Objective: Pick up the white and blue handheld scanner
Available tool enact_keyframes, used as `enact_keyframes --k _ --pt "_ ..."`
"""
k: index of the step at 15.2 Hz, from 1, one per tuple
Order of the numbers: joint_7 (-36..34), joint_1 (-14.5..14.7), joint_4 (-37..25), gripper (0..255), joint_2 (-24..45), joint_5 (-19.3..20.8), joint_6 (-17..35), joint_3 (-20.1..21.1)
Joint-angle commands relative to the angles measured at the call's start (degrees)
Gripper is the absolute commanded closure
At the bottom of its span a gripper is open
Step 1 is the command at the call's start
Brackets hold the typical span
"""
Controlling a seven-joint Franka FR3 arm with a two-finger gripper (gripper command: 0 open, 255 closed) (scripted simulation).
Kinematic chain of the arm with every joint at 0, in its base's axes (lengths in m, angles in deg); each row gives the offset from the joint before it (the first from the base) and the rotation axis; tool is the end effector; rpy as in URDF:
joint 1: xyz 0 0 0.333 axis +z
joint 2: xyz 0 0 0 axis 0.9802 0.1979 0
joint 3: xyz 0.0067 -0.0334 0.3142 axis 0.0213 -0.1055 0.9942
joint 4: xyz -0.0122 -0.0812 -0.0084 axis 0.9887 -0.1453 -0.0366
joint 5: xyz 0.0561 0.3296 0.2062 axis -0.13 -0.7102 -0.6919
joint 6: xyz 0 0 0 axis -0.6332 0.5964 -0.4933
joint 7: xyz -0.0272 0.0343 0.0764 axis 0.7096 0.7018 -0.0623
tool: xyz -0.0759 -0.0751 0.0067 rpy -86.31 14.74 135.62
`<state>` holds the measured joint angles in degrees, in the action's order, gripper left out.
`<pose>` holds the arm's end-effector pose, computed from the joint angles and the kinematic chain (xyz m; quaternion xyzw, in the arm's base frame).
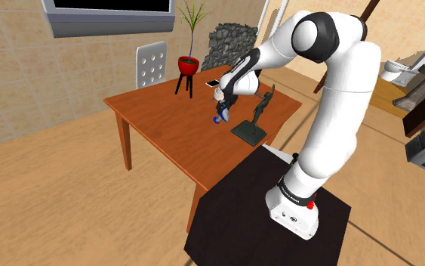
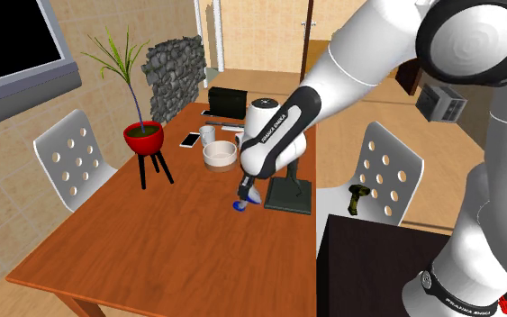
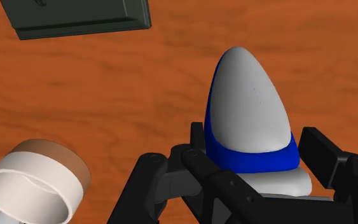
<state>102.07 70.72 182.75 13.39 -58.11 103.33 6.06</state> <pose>0.5078 -0.2137 0.2255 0.9948 -0.0399 0.0873 0.0334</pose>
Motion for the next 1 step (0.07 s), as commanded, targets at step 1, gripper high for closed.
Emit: enact_keyframes --k 1 --pt "-0.18 0.15 0.06 255 -0.38 0.24 -0.32 -0.19"
